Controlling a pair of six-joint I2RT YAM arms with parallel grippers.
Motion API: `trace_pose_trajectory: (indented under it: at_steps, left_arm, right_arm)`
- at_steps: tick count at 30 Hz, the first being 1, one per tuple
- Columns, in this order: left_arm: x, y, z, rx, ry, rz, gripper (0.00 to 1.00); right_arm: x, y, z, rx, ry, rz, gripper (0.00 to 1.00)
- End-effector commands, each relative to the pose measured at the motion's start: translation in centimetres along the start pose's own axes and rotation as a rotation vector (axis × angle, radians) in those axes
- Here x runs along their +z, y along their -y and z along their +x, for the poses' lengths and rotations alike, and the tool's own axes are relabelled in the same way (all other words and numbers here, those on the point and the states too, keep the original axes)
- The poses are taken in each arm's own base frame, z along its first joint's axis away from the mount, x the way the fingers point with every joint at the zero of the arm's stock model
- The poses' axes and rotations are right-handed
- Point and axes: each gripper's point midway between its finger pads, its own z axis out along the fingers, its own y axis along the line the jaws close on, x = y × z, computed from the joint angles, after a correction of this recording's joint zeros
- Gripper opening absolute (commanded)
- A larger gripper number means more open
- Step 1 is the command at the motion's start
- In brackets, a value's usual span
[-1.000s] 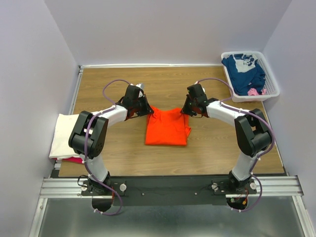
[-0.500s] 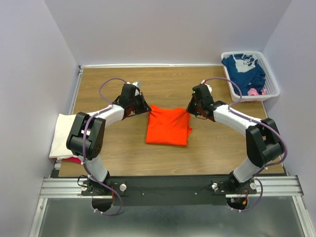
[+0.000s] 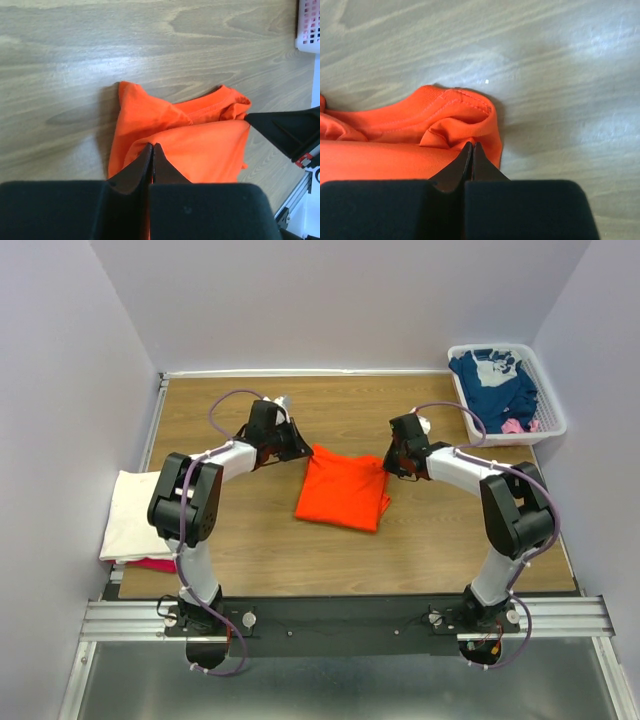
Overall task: Fold and stack the t-shirts
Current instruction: Fold the tshirt
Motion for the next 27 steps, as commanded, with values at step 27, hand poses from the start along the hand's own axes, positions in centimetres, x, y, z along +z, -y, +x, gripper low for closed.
trace_pose_trajectory:
  at_steps: [27]
  left_arm:
    - [-1.4, 5.6, 8.0, 0.163, -0.111, 0.08, 0.19]
  right_arm:
    - [-0.6, -2.6, 0.5, -0.09, -0.011, -0.017, 0.27]
